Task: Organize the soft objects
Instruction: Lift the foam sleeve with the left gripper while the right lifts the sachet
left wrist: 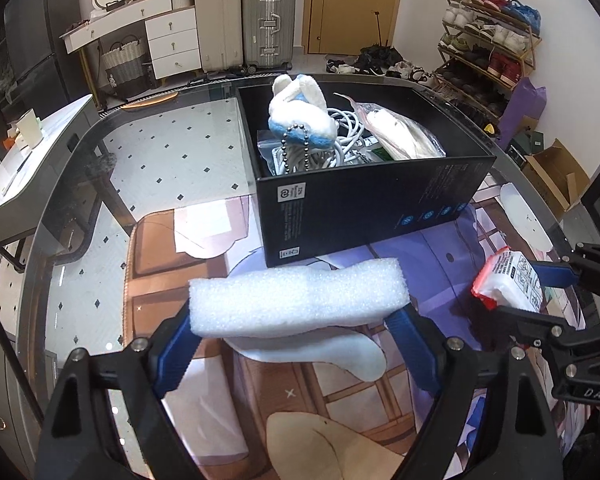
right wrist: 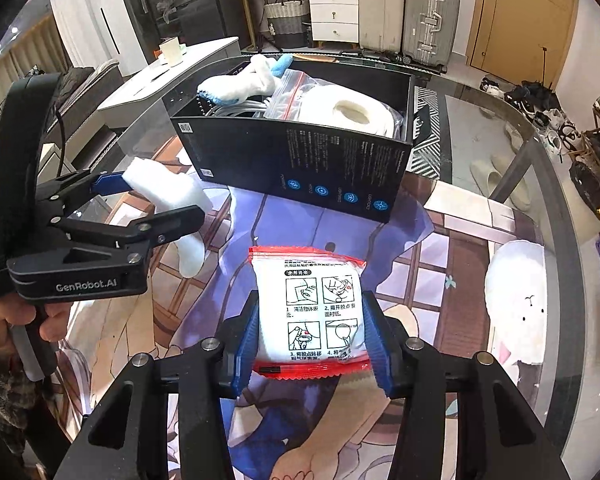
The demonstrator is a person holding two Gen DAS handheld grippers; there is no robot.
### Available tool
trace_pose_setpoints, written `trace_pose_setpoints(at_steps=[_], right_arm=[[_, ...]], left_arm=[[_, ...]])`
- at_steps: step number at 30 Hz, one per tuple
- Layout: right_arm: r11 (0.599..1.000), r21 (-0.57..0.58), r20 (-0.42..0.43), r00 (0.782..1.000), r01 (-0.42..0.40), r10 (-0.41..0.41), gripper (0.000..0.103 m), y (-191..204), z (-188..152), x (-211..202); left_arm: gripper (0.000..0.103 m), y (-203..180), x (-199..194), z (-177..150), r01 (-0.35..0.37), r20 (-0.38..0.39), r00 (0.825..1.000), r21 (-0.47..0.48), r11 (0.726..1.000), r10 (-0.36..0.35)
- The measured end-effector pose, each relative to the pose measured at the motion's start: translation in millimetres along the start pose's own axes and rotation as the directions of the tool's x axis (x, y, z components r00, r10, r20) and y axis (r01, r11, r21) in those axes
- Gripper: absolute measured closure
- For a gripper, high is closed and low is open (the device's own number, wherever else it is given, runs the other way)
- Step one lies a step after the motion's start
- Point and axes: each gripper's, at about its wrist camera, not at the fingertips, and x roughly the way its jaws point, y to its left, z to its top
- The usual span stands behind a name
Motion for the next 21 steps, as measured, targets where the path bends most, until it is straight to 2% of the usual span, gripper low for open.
trace_pose_setpoints(at_steps=[21], right_arm=[[1.000, -0.005, 0.042, 0.999, 0.021, -0.021, 0.055, -17, 30, -17]], left_arm=[[0.015, -1, -39, 3, -0.004, 0.047, 0.999, 0.024, 1.000, 0.003]])
